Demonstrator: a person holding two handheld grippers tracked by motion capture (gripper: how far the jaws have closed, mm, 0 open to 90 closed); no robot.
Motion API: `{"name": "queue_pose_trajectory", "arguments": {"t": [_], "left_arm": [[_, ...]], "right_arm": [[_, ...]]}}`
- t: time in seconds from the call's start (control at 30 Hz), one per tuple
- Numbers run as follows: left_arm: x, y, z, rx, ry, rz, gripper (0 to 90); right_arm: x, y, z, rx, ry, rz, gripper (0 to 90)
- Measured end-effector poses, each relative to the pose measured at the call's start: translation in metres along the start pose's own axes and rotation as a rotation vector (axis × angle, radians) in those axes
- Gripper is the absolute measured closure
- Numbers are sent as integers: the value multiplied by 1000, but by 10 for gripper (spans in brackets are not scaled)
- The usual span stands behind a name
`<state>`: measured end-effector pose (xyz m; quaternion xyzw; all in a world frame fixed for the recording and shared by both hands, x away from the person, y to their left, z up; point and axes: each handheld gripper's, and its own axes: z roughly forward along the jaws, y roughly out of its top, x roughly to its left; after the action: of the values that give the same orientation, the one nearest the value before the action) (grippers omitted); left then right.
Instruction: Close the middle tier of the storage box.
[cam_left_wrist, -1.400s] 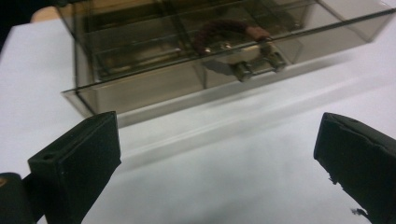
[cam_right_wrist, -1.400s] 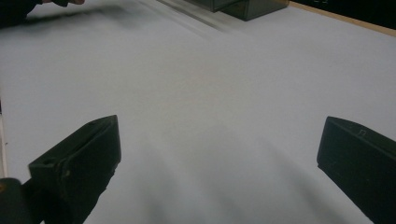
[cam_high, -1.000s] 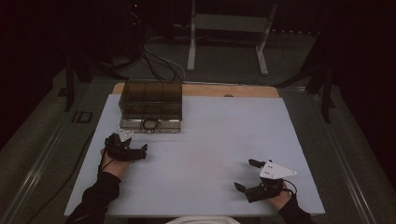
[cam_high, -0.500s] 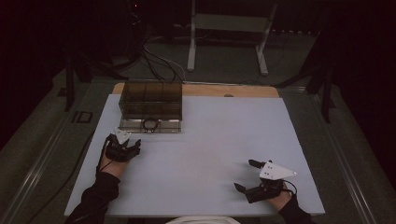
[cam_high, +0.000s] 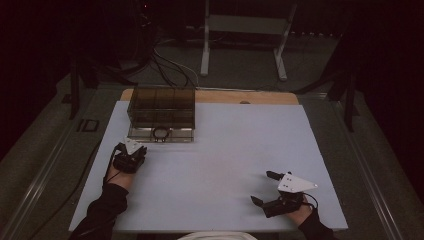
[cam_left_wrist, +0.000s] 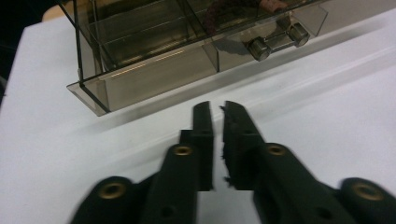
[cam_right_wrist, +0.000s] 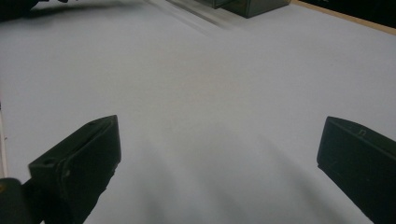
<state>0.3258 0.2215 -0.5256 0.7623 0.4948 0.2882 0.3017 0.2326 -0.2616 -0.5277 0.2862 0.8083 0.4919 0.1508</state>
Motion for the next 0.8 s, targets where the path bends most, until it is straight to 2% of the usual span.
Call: {"name": "queue_pose_trajectory", "arguments": {"t": [0.07,0.53,0.8], "left_arm": [[2,1,0,-5,-12,-8,900],[5,5,-1,-42,-40,4,900],[-1,11,6,-52,-63,34,900]], "right_arm": [[0,0,0,1,-1,-2,0],[0,0,0,3,-3,-4,0],[0,0,0,3,-3,-4,0]]}}
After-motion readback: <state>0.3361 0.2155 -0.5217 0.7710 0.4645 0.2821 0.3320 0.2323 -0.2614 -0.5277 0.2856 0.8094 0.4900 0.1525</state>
